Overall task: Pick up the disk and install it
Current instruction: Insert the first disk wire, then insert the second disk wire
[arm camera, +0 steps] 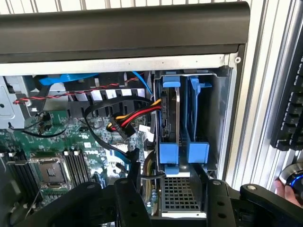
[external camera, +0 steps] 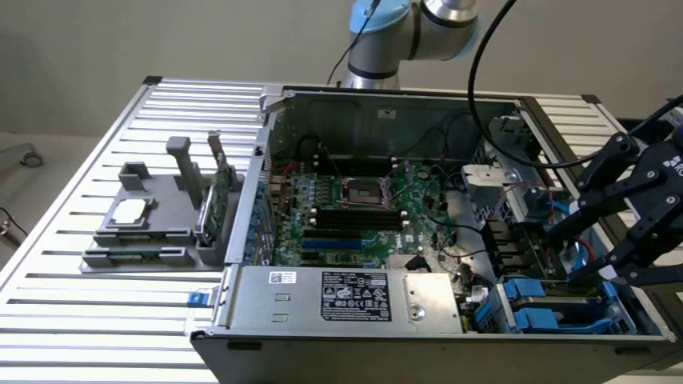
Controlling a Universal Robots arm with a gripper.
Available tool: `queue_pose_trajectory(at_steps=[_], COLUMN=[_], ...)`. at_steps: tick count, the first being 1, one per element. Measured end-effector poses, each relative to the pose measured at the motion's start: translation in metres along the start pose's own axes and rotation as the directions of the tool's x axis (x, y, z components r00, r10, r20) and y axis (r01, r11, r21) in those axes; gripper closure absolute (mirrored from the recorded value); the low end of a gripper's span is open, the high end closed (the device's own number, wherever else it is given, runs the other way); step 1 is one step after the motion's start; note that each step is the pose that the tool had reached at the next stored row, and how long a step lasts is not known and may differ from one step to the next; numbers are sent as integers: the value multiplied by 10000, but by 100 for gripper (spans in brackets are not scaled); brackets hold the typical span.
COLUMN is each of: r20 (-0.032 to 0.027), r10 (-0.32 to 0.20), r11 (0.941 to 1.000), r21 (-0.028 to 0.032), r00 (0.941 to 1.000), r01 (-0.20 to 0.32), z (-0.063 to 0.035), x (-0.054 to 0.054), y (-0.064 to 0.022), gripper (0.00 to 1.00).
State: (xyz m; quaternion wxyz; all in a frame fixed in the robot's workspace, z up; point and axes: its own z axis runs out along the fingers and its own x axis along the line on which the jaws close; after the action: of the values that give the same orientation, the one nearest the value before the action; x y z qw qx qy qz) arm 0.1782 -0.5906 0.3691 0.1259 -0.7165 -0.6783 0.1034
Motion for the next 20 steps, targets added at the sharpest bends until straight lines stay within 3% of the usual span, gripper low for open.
queue_pose_trajectory(at_steps=[11, 14, 17, 20], r20=[-1, -2, -10, -18], r10=[1, -1, -8, -13], r11=[10000, 10000, 9997, 9995], r21=[0, -24, -225, -330], r00=[10000, 10000, 10000, 10000], r01=[-1, 1, 8, 13], z=[1, 3, 28, 64], x=[-1, 6, 15, 33], y=[0, -7, -82, -184], gripper=[46, 46, 46, 46])
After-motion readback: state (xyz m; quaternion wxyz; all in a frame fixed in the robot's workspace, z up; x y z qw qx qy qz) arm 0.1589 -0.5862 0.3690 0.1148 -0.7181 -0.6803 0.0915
